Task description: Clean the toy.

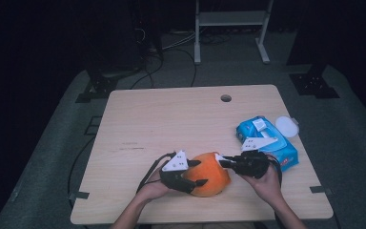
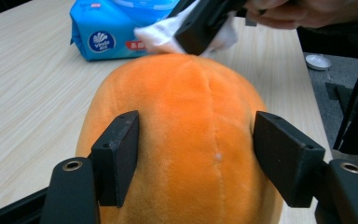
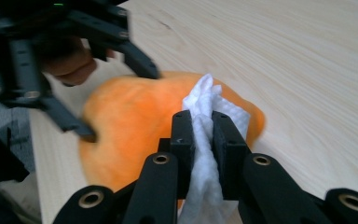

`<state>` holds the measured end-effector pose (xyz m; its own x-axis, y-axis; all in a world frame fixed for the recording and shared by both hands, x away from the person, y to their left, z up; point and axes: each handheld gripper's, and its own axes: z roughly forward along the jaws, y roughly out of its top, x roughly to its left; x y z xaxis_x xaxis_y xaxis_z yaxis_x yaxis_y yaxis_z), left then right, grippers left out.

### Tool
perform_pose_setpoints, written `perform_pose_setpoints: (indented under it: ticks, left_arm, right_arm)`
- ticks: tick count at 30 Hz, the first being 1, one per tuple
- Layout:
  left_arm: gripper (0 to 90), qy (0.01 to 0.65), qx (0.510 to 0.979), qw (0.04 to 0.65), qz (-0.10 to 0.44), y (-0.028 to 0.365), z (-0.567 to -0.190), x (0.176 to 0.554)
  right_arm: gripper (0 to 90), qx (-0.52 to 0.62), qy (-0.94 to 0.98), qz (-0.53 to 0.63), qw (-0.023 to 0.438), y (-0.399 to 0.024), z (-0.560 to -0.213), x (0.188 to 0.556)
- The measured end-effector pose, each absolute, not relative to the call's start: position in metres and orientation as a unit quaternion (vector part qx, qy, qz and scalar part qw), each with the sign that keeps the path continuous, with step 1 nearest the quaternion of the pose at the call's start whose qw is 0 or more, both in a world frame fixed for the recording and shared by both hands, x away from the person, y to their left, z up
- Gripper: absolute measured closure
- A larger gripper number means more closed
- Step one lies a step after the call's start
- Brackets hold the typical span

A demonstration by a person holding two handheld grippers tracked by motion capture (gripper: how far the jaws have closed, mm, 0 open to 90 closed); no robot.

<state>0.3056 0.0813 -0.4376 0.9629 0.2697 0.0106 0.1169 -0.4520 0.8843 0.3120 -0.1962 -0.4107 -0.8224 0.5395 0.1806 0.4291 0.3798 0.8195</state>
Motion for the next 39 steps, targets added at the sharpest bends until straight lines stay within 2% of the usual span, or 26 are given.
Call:
perform_pose_setpoints:
  ticks: [10,14,18,21,24,26,28,29,31,32,33,36,37,39]
  left_arm:
    - [34.6,0.147,0.839,0.52,0.063,0.099,-0.442,0.32]
    - [21.9,0.149,0.834,0.527,0.07,0.094,-0.442,0.319]
    - [28.8,0.108,0.843,0.521,0.083,0.079,-0.44,0.306]
    - [28.9,0.075,0.851,0.511,0.091,0.067,-0.439,0.296]
    - [27.8,0.069,0.853,0.509,0.094,0.065,-0.438,0.294]
    - [24.1,0.073,0.849,0.515,0.088,0.069,-0.438,0.297]
    - [15.8,0.094,0.839,0.529,0.079,0.075,-0.435,0.302]
    - [8.0,0.137,0.841,0.516,0.091,0.078,-0.433,0.308]
    - [5.0,0.162,0.838,0.516,0.068,0.081,-0.439,0.314]
    - [5.1,0.162,0.838,0.516,0.068,0.081,-0.439,0.314]
    - [7.5,0.175,0.842,0.509,0.029,0.079,-0.447,0.316]
    - [25.4,0.166,0.847,0.503,0.045,0.076,-0.446,0.314]
    - [25.4,0.16,0.848,0.503,0.054,0.076,-0.443,0.313]
    - [36.4,0.133,0.842,0.511,0.111,0.076,-0.435,0.308]
  right_arm:
    - [79.5,0.293,0.833,0.467,0.048,-0.197,-0.416,0.313]
    - [79.3,0.287,0.842,0.455,0.031,-0.198,-0.417,0.31]
    - [79.4,0.299,0.836,0.458,0.037,-0.203,-0.415,0.314]
    - [79.4,0.308,0.829,0.465,0.039,-0.205,-0.414,0.316]
    - [79.3,0.302,0.828,0.47,0.043,-0.202,-0.411,0.314]
    - [79.3,0.292,0.833,0.468,0.048,-0.199,-0.409,0.311]
    - [79.3,0.292,0.833,0.468,0.044,-0.199,-0.41,0.311]
    - [79.2,0.293,0.832,0.469,0.038,-0.201,-0.411,0.312]
    - [79.1,0.293,0.83,0.473,0.031,-0.203,-0.413,0.313]
    - [79.1,0.293,0.83,0.473,0.031,-0.203,-0.413,0.313]
    - [79.0,0.293,0.83,0.473,0.029,-0.203,-0.413,0.313]
    - [79.0,0.292,0.831,0.472,0.034,-0.202,-0.412,0.313]
    - [79.1,0.294,0.831,0.47,0.039,-0.201,-0.412,0.312]
    - [79.5,0.298,0.823,0.481,0.052,-0.203,-0.409,0.311]
